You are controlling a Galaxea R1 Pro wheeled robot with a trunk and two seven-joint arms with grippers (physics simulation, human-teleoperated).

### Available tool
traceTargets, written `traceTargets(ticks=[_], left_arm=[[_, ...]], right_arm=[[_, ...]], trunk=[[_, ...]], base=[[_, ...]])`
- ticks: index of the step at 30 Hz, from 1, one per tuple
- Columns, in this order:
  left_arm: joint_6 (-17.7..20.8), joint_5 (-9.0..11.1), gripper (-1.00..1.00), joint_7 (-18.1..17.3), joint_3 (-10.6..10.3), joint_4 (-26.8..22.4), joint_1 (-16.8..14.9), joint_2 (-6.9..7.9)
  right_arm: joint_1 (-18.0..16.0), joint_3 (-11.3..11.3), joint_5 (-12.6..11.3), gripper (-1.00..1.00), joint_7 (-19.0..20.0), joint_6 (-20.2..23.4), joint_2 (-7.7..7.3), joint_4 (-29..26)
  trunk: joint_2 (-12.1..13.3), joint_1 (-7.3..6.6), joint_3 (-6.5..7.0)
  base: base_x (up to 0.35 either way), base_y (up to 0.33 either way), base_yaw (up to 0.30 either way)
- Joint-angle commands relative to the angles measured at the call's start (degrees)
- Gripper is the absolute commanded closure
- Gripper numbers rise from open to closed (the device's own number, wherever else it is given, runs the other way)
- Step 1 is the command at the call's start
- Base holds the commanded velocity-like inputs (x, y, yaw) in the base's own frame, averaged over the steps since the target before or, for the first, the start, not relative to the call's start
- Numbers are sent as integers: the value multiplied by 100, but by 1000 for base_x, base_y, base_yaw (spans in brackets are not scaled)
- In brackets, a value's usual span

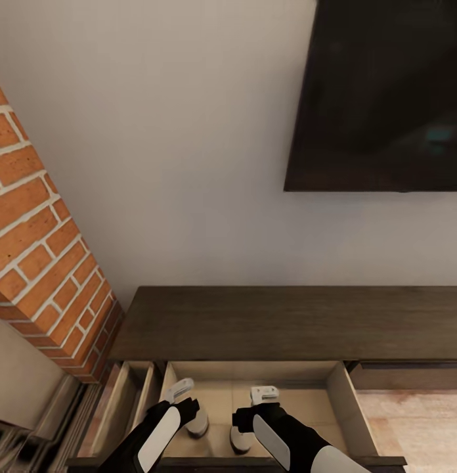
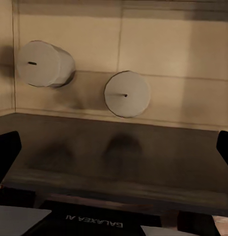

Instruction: Place each of the two pumpkins and all three candles from the living room inside a cabinet in the living room (use any cabinet), then make sure every cabinet is closed, and position the cauldron so it is next to a table in the living room.

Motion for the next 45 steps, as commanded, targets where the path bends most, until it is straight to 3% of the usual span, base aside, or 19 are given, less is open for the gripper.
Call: traceTargets(ticks=[1, 12, 45], left_arm=[[9, 41, -100, 45, -15, -8, -3, 3], [9, 39, -100, 41, -13, -10, -3, 3], [9, 32, -100, 30, -13, -10, -3, 3]], right_arm=[[-6, 40, -50, -100, -48, 2, -5, -14], [-6, 33, -52, -100, 278, 1, -5, -40], [-6, 9, -57, -100, 293, -13, -5, -40]], trunk=[[39, -25, 14], [480, -266, 211], [1803, -991, 806]], base=[[-229, 48, 0], [-63, 12, -4], [-19, 5, -5]])
